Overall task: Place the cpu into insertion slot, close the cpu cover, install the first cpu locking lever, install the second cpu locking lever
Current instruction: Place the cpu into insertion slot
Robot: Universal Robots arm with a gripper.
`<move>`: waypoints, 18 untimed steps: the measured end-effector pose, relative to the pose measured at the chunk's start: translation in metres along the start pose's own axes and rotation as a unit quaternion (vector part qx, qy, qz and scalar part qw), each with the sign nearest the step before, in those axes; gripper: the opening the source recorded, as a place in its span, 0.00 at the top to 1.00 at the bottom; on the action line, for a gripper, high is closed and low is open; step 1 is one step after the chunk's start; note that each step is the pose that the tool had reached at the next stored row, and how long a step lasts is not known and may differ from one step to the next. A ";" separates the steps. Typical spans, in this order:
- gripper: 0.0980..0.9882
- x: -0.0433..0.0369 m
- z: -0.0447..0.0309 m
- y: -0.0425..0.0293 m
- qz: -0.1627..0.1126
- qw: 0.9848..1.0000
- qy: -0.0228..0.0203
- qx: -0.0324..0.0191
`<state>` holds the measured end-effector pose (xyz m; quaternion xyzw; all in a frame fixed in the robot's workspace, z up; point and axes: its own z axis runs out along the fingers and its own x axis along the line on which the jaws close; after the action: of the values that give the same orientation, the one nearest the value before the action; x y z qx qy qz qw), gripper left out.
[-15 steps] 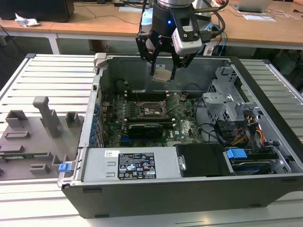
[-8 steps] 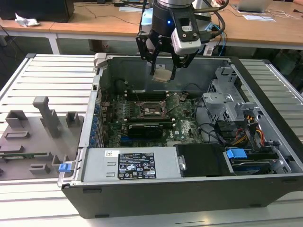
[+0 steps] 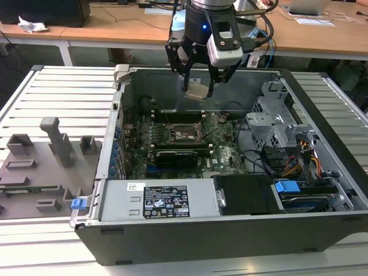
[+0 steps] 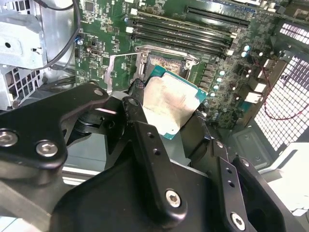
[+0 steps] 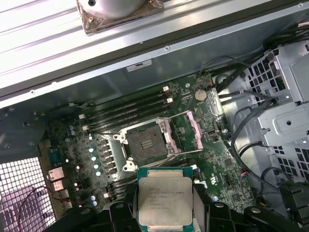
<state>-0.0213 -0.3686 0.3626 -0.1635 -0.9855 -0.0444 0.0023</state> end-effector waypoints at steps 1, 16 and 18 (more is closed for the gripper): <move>0.50 0.0000 0.0000 0.0000 0.002 1.000 0.000 0.000; 0.50 0.0000 0.0000 0.0000 0.039 0.999 -0.003 -0.001; 0.50 0.0000 0.0000 0.0000 0.043 0.999 -0.004 -0.001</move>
<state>-0.0213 -0.3686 0.3626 -0.2061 -0.9775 -0.0445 0.0004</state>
